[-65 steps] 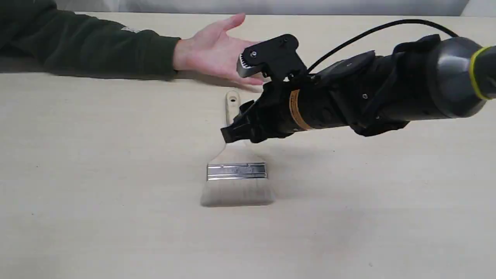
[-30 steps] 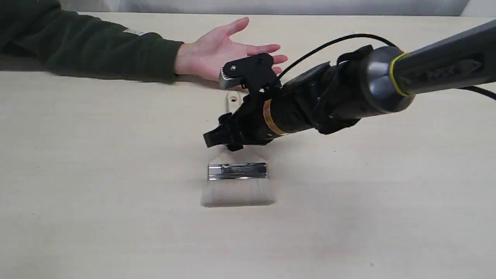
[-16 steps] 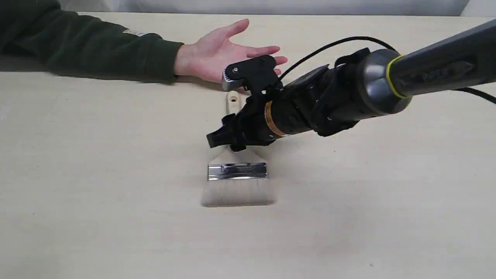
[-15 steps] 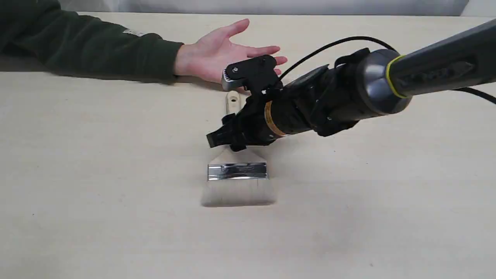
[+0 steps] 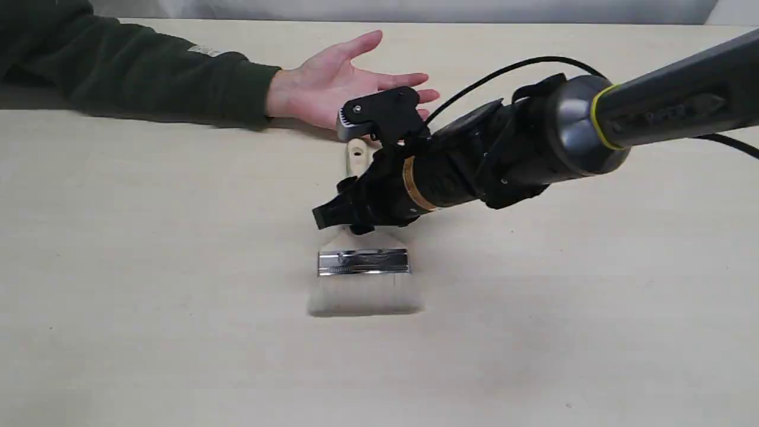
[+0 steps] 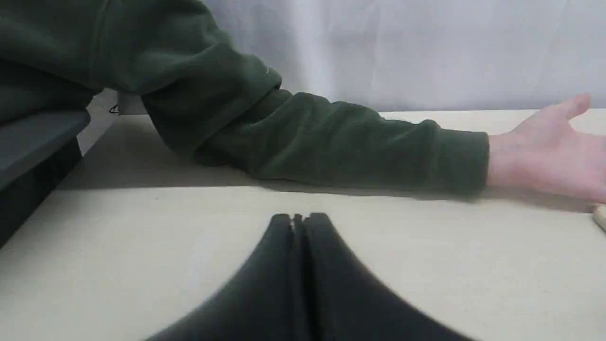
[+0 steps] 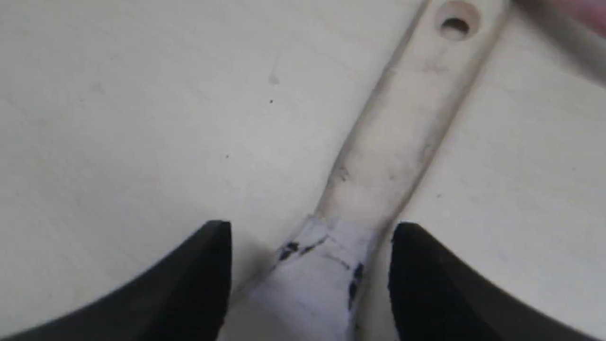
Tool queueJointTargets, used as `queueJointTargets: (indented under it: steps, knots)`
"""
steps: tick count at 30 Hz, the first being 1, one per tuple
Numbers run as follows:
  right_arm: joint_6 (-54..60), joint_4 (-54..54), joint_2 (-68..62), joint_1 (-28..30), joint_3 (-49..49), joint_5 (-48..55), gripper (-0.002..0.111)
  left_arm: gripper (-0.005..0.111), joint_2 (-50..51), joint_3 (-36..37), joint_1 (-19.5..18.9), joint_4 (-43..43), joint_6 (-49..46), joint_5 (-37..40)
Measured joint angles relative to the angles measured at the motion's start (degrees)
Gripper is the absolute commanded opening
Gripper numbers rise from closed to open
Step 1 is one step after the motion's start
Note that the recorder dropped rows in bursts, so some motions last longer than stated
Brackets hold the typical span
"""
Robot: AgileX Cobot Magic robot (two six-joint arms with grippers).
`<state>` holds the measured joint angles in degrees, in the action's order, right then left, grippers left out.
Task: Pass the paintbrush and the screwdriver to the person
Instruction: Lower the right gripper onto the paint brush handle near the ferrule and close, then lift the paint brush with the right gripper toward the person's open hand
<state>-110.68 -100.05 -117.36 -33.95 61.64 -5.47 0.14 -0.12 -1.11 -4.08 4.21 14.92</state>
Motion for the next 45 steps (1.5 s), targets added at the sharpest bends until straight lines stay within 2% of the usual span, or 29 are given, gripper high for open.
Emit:
queueJointTargets:
  steps: [31,35,42,45]
  knots:
    - [-2.43,0.00,0.00,0.00,-1.11,-1.63,0.051,0.000,0.00,0.00,0.00,0.00,0.00,0.00]
    - [-2.53,0.10,0.00,0.00,-1.23,-1.63,0.046,0.000,0.00,0.00,0.00,0.00,0.00,0.00]
    - [-2.53,0.34,0.11,0.00,-1.55,-1.63,0.046,0.000,0.00,0.00,0.00,0.00,0.00,0.00]
    - [-2.53,0.58,0.35,0.00,-2.42,-1.39,0.042,0.000,0.00,0.00,0.00,0.00,0.00,0.00]
